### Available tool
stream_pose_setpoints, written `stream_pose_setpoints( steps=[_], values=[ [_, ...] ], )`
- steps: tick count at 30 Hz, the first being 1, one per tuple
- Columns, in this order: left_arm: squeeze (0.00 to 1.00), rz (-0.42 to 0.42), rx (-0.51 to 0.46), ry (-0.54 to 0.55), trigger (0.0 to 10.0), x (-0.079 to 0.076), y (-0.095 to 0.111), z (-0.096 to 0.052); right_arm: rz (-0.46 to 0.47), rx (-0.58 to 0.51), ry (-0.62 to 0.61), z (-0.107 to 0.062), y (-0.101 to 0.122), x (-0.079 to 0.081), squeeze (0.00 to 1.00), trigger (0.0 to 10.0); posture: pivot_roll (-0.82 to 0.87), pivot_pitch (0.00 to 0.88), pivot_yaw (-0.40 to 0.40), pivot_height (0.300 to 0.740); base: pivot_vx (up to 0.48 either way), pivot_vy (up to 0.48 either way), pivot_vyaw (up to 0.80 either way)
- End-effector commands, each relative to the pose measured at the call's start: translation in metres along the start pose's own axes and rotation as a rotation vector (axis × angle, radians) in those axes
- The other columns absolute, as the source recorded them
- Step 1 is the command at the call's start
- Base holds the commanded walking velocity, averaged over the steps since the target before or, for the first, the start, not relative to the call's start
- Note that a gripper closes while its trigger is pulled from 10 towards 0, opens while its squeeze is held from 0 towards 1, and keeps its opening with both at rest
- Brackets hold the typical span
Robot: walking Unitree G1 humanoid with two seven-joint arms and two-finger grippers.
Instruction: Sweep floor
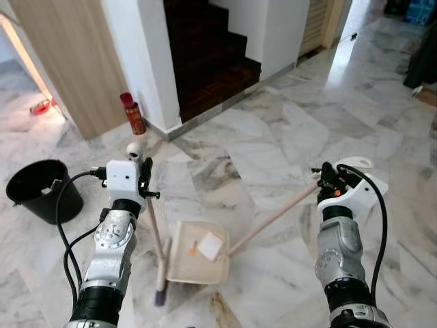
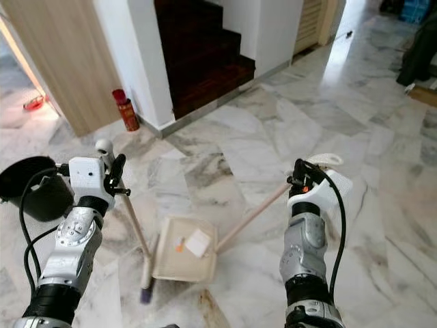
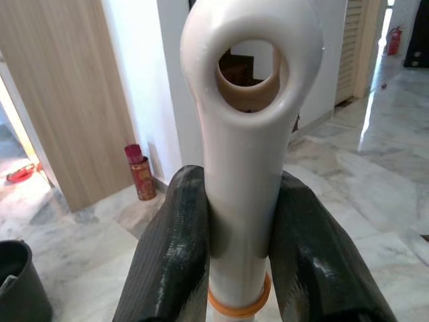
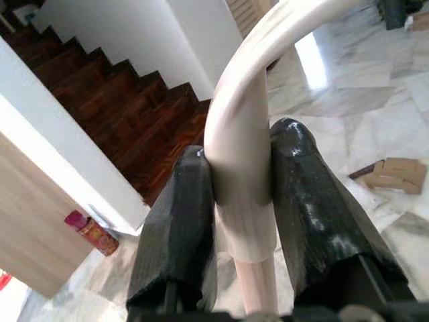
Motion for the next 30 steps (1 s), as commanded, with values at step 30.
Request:
stream_pose_setpoints(
  steps=[30],
  values=[
    [0.00,0.018,-0.065,0.018,10.0,0.0050,0.0139,0.0020,-0.003,-0.058,0.048,0.0019,0.0094,0.0106,0.00,10.0,0.06,0.056,0.066,0.740,0.000,0.168,0.60]
  ],
)
Point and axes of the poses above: a point about 5 cm out from each wrist's last joint towards the gripper, its own z axis pointing out of the wrist towards the gripper, its own y axis along the axis of the wrist's last joint, x = y × z, the point moved 1 cm from there along z, pointing out of the wrist towards the gripper, and after that the axes turned 15 degrees about z, right-handed, at the moved point
